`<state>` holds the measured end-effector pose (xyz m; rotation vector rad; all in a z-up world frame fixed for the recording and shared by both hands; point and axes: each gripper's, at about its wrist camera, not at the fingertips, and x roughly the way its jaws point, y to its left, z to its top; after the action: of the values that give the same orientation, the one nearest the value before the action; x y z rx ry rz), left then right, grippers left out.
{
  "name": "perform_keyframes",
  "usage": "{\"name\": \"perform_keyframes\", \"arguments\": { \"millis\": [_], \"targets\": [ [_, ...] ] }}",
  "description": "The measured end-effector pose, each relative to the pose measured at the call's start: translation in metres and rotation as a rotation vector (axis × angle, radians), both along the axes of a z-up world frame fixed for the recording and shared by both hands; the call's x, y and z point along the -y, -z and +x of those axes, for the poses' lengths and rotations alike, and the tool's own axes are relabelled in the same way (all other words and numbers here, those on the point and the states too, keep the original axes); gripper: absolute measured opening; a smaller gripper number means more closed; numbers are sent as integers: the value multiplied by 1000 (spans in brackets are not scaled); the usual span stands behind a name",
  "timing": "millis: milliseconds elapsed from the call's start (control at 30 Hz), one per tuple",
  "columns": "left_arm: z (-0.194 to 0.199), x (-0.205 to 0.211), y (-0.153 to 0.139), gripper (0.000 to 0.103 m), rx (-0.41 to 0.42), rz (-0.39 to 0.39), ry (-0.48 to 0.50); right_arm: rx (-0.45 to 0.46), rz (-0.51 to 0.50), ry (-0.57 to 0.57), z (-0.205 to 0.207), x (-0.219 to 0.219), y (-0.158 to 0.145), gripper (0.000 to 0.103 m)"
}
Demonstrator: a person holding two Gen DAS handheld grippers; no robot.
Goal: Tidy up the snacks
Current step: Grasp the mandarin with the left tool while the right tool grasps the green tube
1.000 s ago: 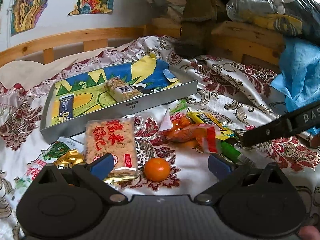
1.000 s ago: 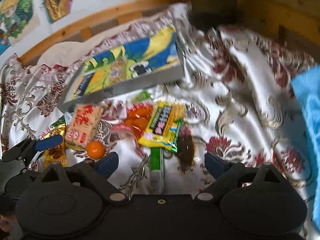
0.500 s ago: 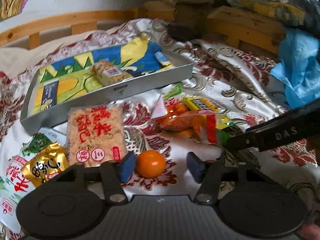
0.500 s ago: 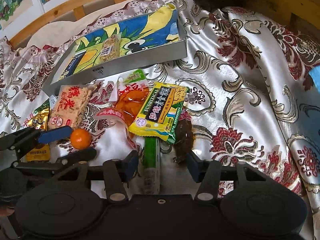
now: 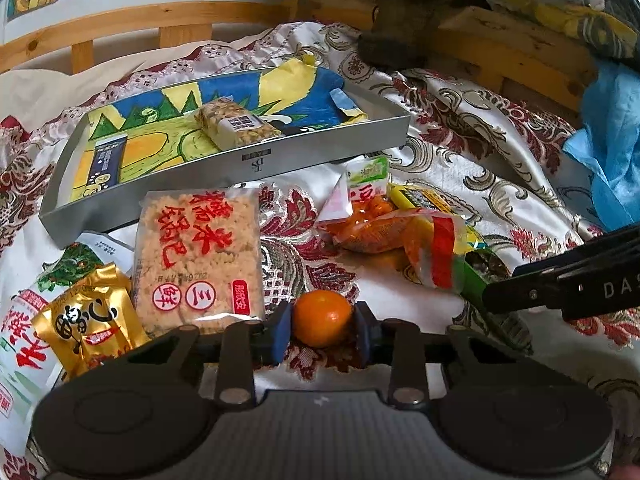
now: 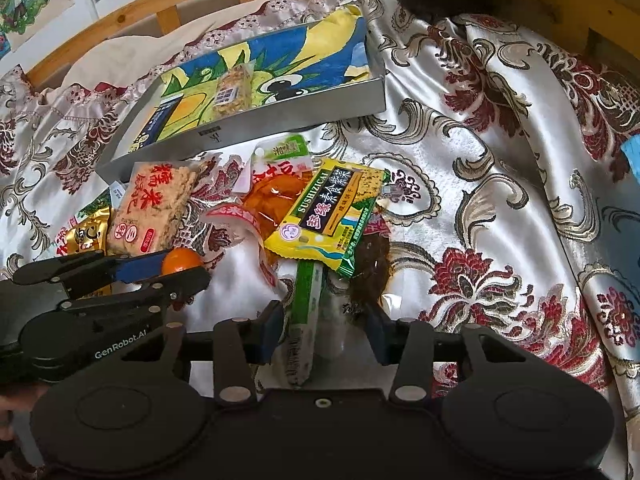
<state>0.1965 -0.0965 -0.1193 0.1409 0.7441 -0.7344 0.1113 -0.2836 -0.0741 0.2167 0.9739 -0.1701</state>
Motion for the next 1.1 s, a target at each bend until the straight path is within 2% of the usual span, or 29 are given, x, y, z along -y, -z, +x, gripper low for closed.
{"name": "perform_keyframes", "arguments": {
  "millis": [100,400,533,633,700,767,833,867,933,1100],
  "targets": [
    [-1,1,0,36,5,5,-6,5,-2,-1,-1,0,-1,40],
    [-2,0,1,35,7,-1,-10,-12,22,-24,-8,-4,-2,40],
    [-2,0,1,35,9,-4,-9,14,49,-28,-15,-3,-8,40],
    [-4,1,0,35,11,-6,-13,39,3,-25,-17,-6,-13,41],
    [-5,3,0,35,16,-1,-13,55,8,-39,-17,-7,-14,39],
    [-6,3,0,35,19,5,-15,43,33,-57,-11,-7,-9,28],
    [-7,3,-1,35,18,4,-17,30,33,-62,-2,-8,-4,25],
    [-6,2,-1,35,17,4,-19,33,17,-63,1,-9,-2,20],
    [-6,0,0,35,11,-2,-24,38,9,-59,4,-8,0,19],
    [-5,-1,-1,35,1,-10,-36,27,65,-41,10,0,8,19]
  ]
}}
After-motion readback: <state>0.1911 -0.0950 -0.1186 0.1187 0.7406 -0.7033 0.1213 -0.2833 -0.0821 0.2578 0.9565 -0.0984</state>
